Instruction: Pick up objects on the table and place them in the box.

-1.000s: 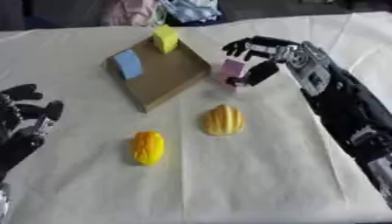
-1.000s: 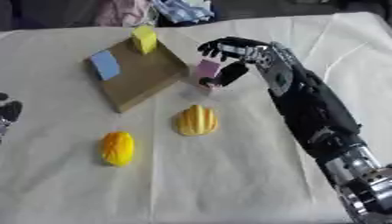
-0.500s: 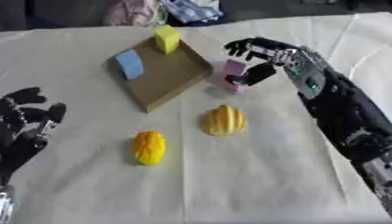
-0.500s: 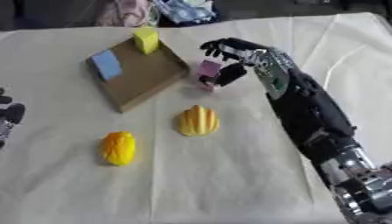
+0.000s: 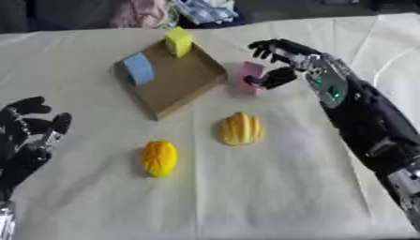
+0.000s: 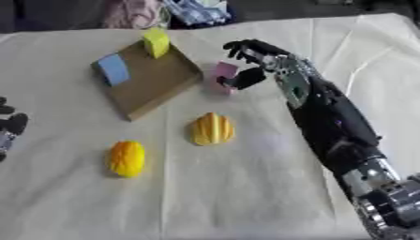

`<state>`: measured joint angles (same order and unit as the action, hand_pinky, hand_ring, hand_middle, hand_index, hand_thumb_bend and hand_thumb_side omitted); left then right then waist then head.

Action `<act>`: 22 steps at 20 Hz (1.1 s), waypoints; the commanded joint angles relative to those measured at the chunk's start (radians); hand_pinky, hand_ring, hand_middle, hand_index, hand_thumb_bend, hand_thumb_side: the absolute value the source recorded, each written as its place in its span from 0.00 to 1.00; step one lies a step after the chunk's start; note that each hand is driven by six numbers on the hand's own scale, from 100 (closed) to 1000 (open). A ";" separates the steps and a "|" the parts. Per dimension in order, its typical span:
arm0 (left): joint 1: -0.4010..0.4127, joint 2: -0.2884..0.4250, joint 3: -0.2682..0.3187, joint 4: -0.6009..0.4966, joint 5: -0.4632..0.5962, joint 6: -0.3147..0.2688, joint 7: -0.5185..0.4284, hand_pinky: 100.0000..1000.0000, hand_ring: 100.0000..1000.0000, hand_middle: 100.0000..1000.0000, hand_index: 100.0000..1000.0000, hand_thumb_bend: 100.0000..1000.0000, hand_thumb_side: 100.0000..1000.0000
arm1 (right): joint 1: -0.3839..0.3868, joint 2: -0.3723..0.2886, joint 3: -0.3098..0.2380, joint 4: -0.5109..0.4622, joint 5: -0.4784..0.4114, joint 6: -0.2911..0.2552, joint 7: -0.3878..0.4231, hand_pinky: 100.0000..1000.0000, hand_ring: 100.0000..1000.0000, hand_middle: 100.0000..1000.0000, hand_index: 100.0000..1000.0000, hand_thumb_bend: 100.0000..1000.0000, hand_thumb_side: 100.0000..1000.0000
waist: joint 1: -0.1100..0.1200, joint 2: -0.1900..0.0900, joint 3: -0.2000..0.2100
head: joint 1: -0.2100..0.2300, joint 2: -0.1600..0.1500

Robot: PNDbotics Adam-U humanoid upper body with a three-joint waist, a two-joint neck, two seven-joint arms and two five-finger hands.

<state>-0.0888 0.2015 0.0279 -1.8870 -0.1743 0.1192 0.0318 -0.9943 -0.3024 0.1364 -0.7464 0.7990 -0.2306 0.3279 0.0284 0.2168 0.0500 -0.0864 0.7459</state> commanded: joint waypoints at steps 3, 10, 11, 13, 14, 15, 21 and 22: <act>-0.004 0.004 -0.001 -0.011 -0.006 0.001 -0.005 0.65 0.55 0.61 0.76 0.54 0.43 | -0.019 -0.011 -0.006 0.004 0.024 0.005 0.026 0.74 0.80 0.75 0.93 0.26 0.37 | -0.009 -0.019 0.001 | -0.002 -0.006; -0.005 -0.002 0.000 -0.010 -0.009 0.003 -0.005 0.65 0.54 0.61 0.76 0.54 0.43 | -0.016 -0.010 -0.009 0.014 0.053 0.019 0.027 0.73 0.76 0.65 0.80 0.20 0.33 | -0.007 -0.019 0.001 | -0.003 -0.011; -0.005 -0.002 0.000 -0.010 -0.009 0.003 -0.006 0.65 0.54 0.61 0.76 0.54 0.43 | -0.016 -0.010 -0.008 0.015 0.058 0.020 0.029 0.72 0.76 0.63 0.78 0.19 0.32 | -0.007 -0.019 0.001 | -0.003 -0.010; -0.005 -0.003 0.000 -0.010 -0.009 0.003 -0.007 0.65 0.54 0.61 0.76 0.54 0.43 | -0.016 -0.010 -0.008 0.014 0.066 0.020 0.032 0.72 0.74 0.60 0.75 0.17 0.31 | -0.007 -0.019 0.001 | -0.003 -0.009; -0.005 -0.004 0.000 -0.010 -0.009 0.003 -0.007 0.65 0.54 0.61 0.76 0.54 0.43 | -0.016 -0.010 -0.008 0.013 0.069 0.019 0.030 0.71 0.74 0.58 0.73 0.16 0.30 | -0.007 -0.019 0.001 | -0.003 -0.008; -0.005 -0.004 0.000 -0.010 -0.010 0.003 -0.008 0.65 0.54 0.61 0.76 0.54 0.43 | -0.016 -0.010 -0.010 0.011 0.071 0.018 0.025 0.70 0.71 0.53 0.68 0.13 0.26 | -0.006 -0.019 0.001 | -0.003 -0.008; -0.004 -0.005 0.001 -0.010 -0.009 0.001 -0.010 0.65 0.54 0.61 0.76 0.54 0.43 | -0.021 -0.013 -0.011 -0.026 0.060 0.006 -0.087 0.65 0.63 0.40 0.53 0.05 0.16 | -0.007 -0.020 0.003 | -0.006 -0.006; -0.005 -0.006 0.001 -0.010 -0.009 0.001 -0.010 0.65 0.54 0.61 0.76 0.54 0.43 | -0.024 -0.013 -0.008 -0.036 0.053 0.003 -0.106 0.65 0.62 0.39 0.53 0.04 0.16 | -0.008 -0.019 0.004 | -0.006 -0.007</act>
<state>-0.0886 0.1920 0.0279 -1.8863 -0.1798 0.1216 0.0250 -0.9942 -0.3002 0.1305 -0.7509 0.8575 -0.2247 0.2481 0.0284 0.2168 0.0523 -0.0901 0.7458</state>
